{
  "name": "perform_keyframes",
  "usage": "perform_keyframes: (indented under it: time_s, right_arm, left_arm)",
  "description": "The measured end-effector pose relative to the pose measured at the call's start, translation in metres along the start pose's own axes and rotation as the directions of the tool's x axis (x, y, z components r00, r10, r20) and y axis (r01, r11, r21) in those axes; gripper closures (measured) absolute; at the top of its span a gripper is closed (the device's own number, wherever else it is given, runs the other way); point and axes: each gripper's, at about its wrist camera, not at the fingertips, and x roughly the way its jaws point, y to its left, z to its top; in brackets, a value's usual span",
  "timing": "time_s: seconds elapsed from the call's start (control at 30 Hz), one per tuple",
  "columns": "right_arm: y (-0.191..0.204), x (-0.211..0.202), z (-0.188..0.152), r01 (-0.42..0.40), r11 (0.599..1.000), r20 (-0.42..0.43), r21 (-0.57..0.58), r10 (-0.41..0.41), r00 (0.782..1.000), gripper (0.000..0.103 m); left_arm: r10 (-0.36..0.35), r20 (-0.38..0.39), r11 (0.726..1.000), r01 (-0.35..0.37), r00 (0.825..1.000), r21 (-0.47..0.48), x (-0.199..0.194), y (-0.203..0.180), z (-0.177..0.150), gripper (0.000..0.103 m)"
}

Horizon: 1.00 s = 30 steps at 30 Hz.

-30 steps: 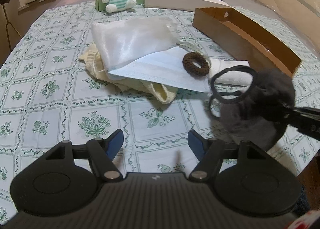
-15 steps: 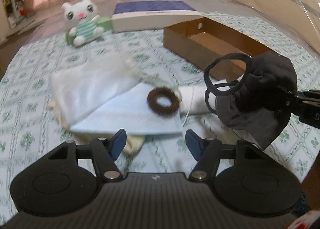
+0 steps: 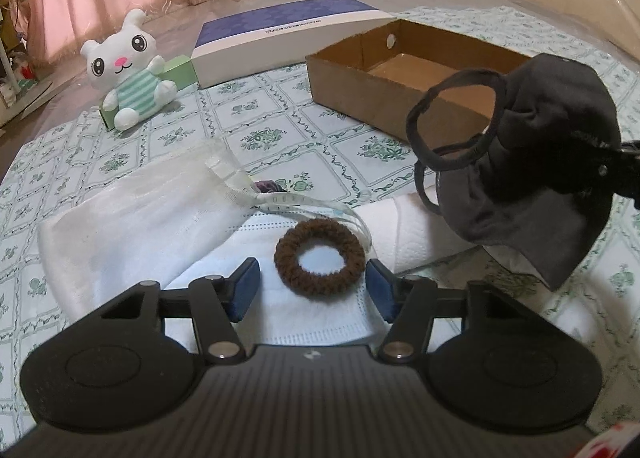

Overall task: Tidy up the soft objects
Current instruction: 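Lift the grey mask with the right gripper while the left gripper grasps the brown hair tie, then carry both items into the cardboard box and open both grippers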

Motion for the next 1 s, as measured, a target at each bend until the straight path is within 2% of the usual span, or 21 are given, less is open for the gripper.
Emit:
perform_keyframes:
  time_s: [0.13, 0.33, 0.53, 0.8, 1.0]
  right_arm:
    - [-0.002, 0.007, -0.004, -0.001, 1.0, -0.018, 0.008, 0.001, 1.0, 0.094]
    - [-0.003, 0.01, -0.006, -0.002, 1.0, -0.031, 0.008, 0.003, 1.0, 0.094]
    - [0.0, 0.006, -0.005, -0.012, 1.0, -0.025, -0.002, 0.012, 1.0, 0.094]
    - [0.005, -0.011, -0.003, -0.037, 0.999, 0.0, -0.017, 0.037, 0.999, 0.094]
    - [0.004, -0.029, 0.006, -0.047, 0.999, 0.034, -0.02, 0.047, 0.998, 0.094]
  left_arm:
    - [0.009, -0.005, 1.0, -0.009, 1.0, 0.011, 0.01, 0.0, 0.0, 0.063]
    - [0.01, -0.004, 1.0, -0.01, 1.0, 0.023, 0.012, -0.002, -0.006, 0.094]
    - [0.029, 0.009, 1.0, -0.029, 1.0, 0.005, 0.002, 0.002, -0.008, 0.095]
    - [0.062, 0.019, 0.998, -0.062, 0.998, -0.022, -0.032, 0.008, -0.012, 0.095]
    - [0.057, 0.078, 0.998, -0.054, 0.995, -0.033, -0.063, 0.006, 0.002, 0.095]
